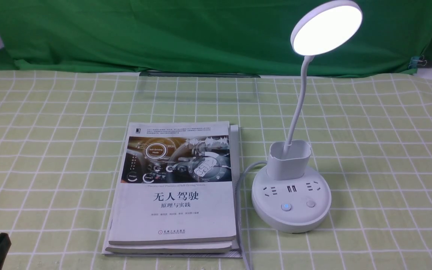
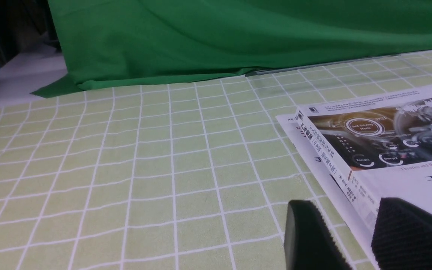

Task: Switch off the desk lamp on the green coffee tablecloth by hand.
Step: 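Press the power button on the lamp base to turn the lamp off with the right gripper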

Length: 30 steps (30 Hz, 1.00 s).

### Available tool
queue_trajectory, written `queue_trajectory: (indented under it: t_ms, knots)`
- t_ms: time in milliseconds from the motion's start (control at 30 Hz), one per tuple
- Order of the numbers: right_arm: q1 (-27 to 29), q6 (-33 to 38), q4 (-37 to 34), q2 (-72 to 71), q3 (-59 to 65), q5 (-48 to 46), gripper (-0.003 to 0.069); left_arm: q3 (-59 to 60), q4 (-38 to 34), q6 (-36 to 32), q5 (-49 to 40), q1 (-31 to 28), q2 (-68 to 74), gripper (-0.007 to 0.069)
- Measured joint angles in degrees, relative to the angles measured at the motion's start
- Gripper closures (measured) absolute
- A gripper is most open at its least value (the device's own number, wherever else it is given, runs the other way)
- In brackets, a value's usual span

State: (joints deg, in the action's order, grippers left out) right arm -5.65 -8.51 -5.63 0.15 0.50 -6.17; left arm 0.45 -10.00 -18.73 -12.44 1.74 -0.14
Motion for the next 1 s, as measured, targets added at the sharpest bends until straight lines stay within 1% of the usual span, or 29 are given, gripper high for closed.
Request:
queue_trajectory:
  t_ms: [100,133,200,333,433,500,567,600,667,767,833,867,900,933,1000]
  knots:
    - [0.00,-8.17,-1.63,0.00,0.00,6.16,0.0450,0.00,0.07,0.00,0.00,0.00,0.00,0.0382]
    - [0.00,-9.06,-1.75,0.00,0.00,6.16,0.0450,0.00,0.07,0.00,0.00,0.00,0.00,0.0382]
    - [0.00,-12.04,-2.15,0.00,0.00,10.54,0.0449,0.00,0.07,0.00,0.00,0.00,0.00,0.0382]
    - [0.00,-13.59,-2.39,0.00,0.00,13.15,0.0457,0.00,0.07,0.00,0.00,0.00,0.00,0.0382]
    - [0.00,-14.65,-2.51,0.15,0.00,12.08,0.0502,0.00,0.07,0.00,0.00,0.00,0.00,0.0382]
    - [0.00,-13.21,-2.56,3.24,-3.25,5.46,0.0573,0.00,0.07,0.00,0.00,0.00,0.00,0.0382]
    - [0.00,-9.17,-2.56,7.94,-8.86,-1.20,0.0612,0.00,0.07,0.00,0.00,0.00,0.00,0.0382]
    - [0.00,-8.62,-2.56,8.52,-10.17,-1.90,0.0614,0.00,0.07,0.00,0.00,0.00,0.00,0.0382]
    - [0.00,-1.05,-2.56,17.22,-19.73,-11.19,0.0609,0.00,0.07,0.00,0.00,0.00,0.00,0.0382]
    - [0.00,6.29,-2.56,27.96,-30.26,-22.58,0.0592,0.00,0.07,0.00,0.00,0.00,0.00,0.0382]
    - [0.00,9.42,-2.56,34.40,-35.61,-28.40,0.0584,0.00,0.07,0.00,0.00,0.00,0.00,0.0382]
    - [0.00,11.09,-2.56,39.97,-39.13,-32.01,0.0581,0.00,0.07,0.00,0.00,0.00,0.00,0.0382]
    - [0.00,11.51,-2.56,40.73,-40.18,-32.55,0.0580,0.00,0.07,0.00,0.00,0.00,0.00,0.0382]
    - [0.00,12.80,-2.56,47.50,-43.94,-36.12,0.0581,0.00,0.07,0.00,0.00,0.00,0.00,0.0382]
    - [-0.15,13.61,-2.56,53.94,-47.43,-37.88,0.0603,0.00,0.07,0.00,0.00,0.00,0.00,0.0382]
